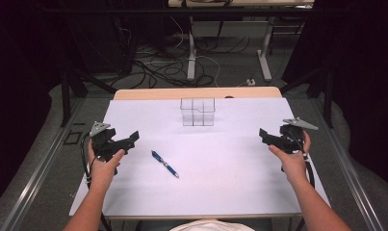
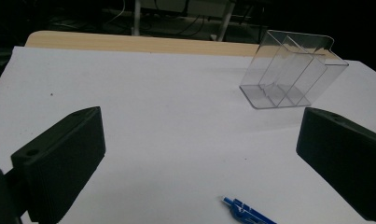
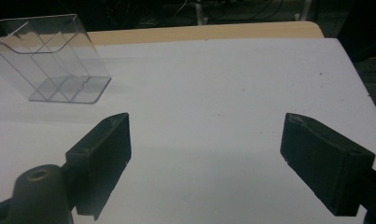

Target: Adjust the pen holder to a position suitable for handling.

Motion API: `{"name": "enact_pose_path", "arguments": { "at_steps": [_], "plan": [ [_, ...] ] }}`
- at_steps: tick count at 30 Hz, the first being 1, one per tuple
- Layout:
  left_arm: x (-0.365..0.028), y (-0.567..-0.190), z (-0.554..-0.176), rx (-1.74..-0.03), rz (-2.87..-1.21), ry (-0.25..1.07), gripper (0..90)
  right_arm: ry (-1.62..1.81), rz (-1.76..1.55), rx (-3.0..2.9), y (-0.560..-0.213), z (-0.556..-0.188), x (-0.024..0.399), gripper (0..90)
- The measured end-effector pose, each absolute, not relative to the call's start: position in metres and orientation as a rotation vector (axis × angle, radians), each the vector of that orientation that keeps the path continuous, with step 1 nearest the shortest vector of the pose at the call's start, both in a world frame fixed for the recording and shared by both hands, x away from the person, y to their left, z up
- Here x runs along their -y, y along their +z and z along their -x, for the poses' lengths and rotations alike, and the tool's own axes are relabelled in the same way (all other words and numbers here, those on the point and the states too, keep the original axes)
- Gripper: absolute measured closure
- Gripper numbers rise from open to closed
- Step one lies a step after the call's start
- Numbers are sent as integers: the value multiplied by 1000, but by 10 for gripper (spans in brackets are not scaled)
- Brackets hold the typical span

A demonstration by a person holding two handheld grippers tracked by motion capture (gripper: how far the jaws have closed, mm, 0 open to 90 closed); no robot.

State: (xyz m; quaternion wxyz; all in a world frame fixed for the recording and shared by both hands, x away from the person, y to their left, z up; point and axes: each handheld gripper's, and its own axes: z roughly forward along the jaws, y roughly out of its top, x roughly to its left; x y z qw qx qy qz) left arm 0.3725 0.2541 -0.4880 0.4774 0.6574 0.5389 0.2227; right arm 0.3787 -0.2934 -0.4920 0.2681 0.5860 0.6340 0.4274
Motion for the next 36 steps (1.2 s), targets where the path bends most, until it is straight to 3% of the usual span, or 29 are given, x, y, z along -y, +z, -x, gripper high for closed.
{"name": "enact_pose_path", "arguments": {
  "at_steps": [7,36],
  "plan": [
    [-253,-487,-372,-1329,-1609,545,22,1135,-1600,-1724,-490,-384,290,230],
    [-257,-487,-370,-1350,-1594,555,34,1096,-1617,-1882,-447,-435,232,287]
  ]
}}
